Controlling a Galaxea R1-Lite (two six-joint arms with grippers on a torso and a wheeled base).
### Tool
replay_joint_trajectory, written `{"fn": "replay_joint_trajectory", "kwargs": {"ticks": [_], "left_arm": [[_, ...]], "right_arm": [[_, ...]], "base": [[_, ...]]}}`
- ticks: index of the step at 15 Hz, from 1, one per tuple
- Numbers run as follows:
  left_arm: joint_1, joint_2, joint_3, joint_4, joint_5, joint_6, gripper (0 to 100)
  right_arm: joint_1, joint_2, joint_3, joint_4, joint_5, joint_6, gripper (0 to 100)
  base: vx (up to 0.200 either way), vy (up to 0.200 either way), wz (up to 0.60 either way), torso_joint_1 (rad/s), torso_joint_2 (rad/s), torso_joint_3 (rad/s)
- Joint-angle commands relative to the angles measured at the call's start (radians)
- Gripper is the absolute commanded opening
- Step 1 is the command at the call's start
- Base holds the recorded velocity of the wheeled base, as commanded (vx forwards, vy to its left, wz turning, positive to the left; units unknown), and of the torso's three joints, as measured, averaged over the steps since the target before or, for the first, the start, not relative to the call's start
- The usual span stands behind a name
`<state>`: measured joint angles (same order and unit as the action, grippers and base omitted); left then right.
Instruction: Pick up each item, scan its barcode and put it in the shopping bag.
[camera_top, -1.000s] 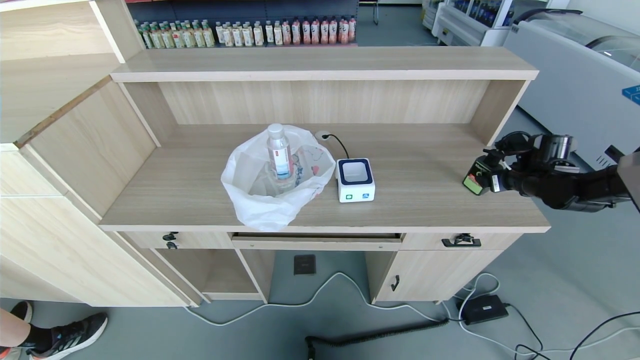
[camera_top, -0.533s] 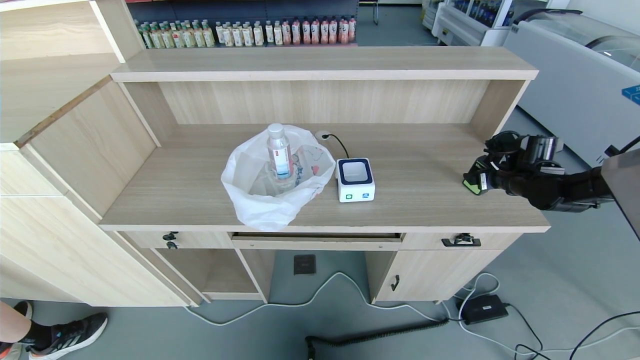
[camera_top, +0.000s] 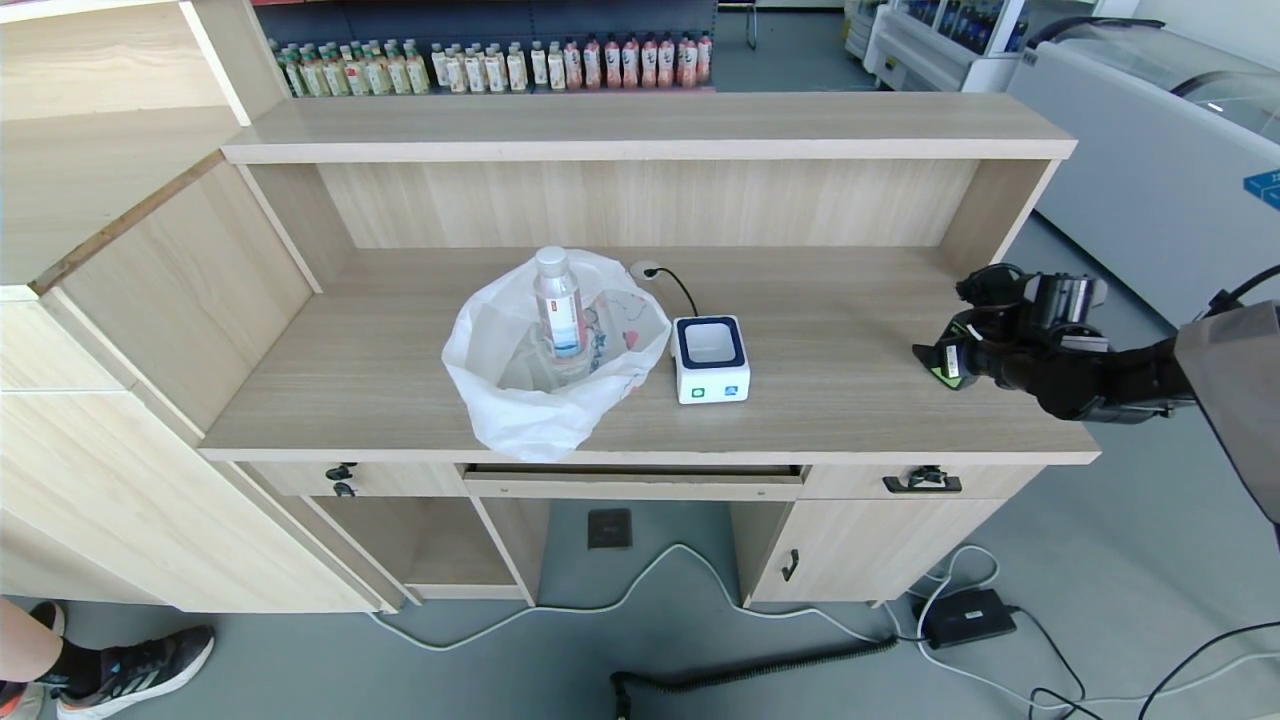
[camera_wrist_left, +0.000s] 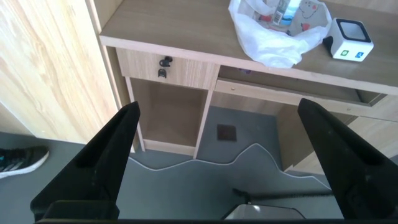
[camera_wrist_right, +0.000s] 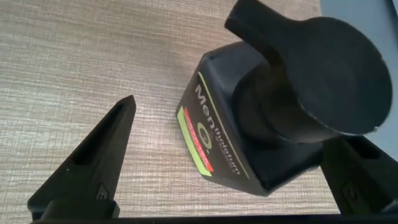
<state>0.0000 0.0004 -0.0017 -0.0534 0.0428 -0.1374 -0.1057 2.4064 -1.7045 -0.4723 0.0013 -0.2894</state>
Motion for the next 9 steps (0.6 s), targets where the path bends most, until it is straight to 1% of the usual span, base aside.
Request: {"fn": "replay_joint_trajectory", "kwargs": {"ticks": [1,5,6,9], "left_arm": [[0.0,0.0,0.0,0.0,0.0,-0.001,100],[0.0,0.0,0.0,0.0,0.002,-0.001,100],[0.0,0.0,0.0,0.0,0.0,-0.001,100],[-0.002,0.0,0.0,0.0,0.0,-0.001,100]], "right_arm": [[0.011,0.03,-0.034,0.0,0.002,-0.001,100],[0.026,0.059,-0.075,0.001,0.006,-0.001,100],[0.028,0.066,-0.083,0.001,0.006,-0.002,0],[0.029,0.079,-0.095,0.001,0.005,-0.004,0]], "base": [[0.0,0.0,0.0,0.0,0.0,0.0],[0.0,0.0,0.0,0.0,0.0,0.0],[0.0,0.0,0.0,0.0,0.0,0.0],[0.0,0.0,0.0,0.0,0.0,0.0]]}}
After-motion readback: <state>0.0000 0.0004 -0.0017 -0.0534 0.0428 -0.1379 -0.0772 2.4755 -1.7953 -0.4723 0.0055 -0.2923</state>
